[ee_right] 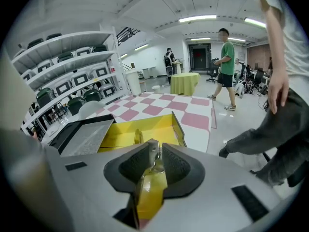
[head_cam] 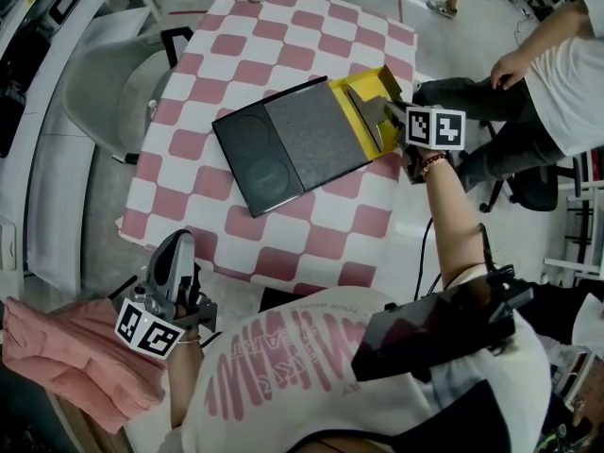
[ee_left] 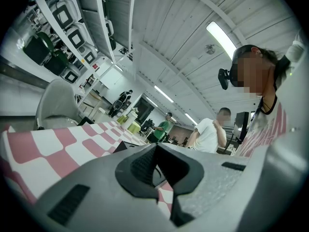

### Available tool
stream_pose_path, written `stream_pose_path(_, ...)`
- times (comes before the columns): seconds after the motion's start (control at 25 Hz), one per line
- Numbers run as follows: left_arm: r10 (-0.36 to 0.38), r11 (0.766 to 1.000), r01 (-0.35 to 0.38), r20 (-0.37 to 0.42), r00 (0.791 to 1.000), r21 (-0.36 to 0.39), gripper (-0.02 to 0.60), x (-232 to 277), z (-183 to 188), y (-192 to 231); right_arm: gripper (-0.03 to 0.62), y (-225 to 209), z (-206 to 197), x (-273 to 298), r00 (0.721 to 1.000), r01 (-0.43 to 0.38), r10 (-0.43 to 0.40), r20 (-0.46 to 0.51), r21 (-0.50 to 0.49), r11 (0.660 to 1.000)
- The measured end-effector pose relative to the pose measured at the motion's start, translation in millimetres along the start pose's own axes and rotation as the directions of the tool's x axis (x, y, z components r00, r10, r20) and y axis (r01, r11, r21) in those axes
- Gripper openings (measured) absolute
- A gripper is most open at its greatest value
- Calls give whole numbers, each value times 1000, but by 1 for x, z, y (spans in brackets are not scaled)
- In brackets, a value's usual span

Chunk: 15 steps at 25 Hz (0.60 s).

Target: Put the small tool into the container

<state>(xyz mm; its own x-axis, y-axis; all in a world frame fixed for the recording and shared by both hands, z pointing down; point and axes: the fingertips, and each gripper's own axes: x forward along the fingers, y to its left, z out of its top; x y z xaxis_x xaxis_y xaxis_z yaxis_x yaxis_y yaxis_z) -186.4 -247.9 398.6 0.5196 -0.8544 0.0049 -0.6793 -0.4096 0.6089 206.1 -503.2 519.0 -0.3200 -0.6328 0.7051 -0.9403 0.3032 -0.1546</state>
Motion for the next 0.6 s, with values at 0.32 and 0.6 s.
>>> stream_pose_path(0.32, 16, 1000, -16, -2, 1000, -12, 8, 1, -1, -2, 77, -9, 0, -11, 999, 0, -6, 47, 113, 994)
stream_pose_path(0.6, -30, 999, 30, -1, 1000, 23, 8, 5, 0, -28, 35, -16, -5, -45, 993, 8, -29, 118, 180, 984)
